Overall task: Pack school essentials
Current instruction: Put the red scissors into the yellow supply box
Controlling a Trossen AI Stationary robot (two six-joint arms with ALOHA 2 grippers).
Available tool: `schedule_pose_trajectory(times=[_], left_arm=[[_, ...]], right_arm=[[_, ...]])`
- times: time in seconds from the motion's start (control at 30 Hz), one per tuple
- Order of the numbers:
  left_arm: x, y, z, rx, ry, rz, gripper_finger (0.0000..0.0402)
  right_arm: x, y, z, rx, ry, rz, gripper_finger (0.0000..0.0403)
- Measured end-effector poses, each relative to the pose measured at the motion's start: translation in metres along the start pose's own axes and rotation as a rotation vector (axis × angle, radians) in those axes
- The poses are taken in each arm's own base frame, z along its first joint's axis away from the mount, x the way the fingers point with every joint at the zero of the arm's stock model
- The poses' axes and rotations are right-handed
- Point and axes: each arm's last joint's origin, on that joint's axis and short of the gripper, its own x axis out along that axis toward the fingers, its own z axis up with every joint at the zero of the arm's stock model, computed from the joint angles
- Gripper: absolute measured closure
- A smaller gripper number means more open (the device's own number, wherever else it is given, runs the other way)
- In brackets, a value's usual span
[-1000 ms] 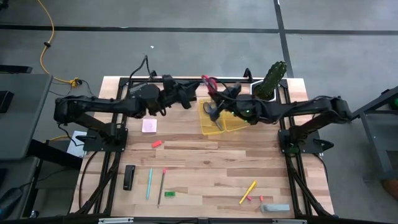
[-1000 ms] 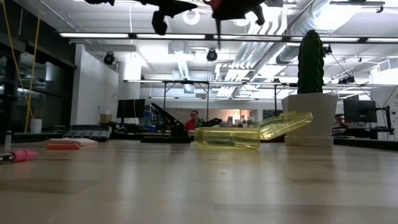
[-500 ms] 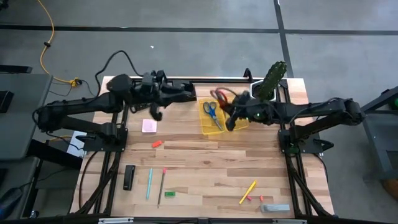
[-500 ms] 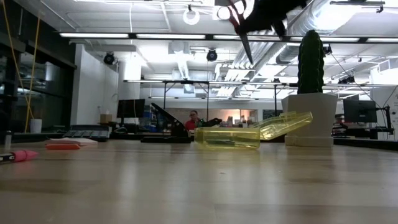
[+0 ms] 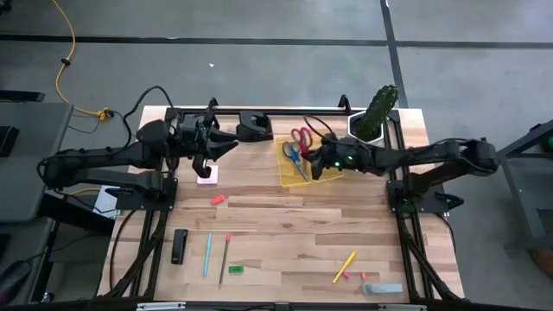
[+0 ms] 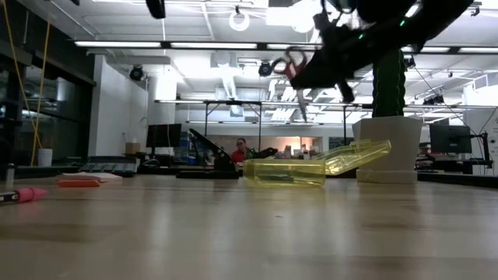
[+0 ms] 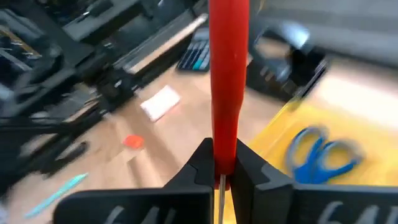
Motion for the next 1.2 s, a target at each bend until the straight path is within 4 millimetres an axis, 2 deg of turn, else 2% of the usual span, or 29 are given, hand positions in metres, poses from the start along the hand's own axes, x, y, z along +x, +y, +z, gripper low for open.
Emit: schedule_pose_trajectory(times=[0.1,0.2,0.4,0.6,0.93,1.2], left_arm=[[-0.001,-0.001,-0.005,-0.005,0.021,-0.003,0.0314],[-0.001,-0.001,-0.005,-0.005,0.019,-0.005,0.0314],[-0.001,0.000,-0.005,-0.006,0.019,0.008,0.0314],[-0.001,0.000,-0.005,-0.006,0.016,0.021,0.0314],[-0.001,0.000,-0.004,-0.005,0.009,0.022,0.0314],[-0.001,0.000,-0.004,-0.005,0.008,0.022,0.0314]], right_arm=[[0.019,-0.020,-0.009,0.121,0.113,0.001,0.0402],[0.035,-0.034,-0.014,0.177,0.120,-0.026,0.0402],[0.057,-0.049,-0.018,0.238,0.076,0.011,0.0402],[0.072,-0.060,-0.038,0.342,0.148,-0.015,0.0402],[0.082,-0.066,-0.050,0.405,0.176,-0.010,0.0400],[0.085,-0.068,-0.055,0.425,0.195,-0.022,0.0352]])
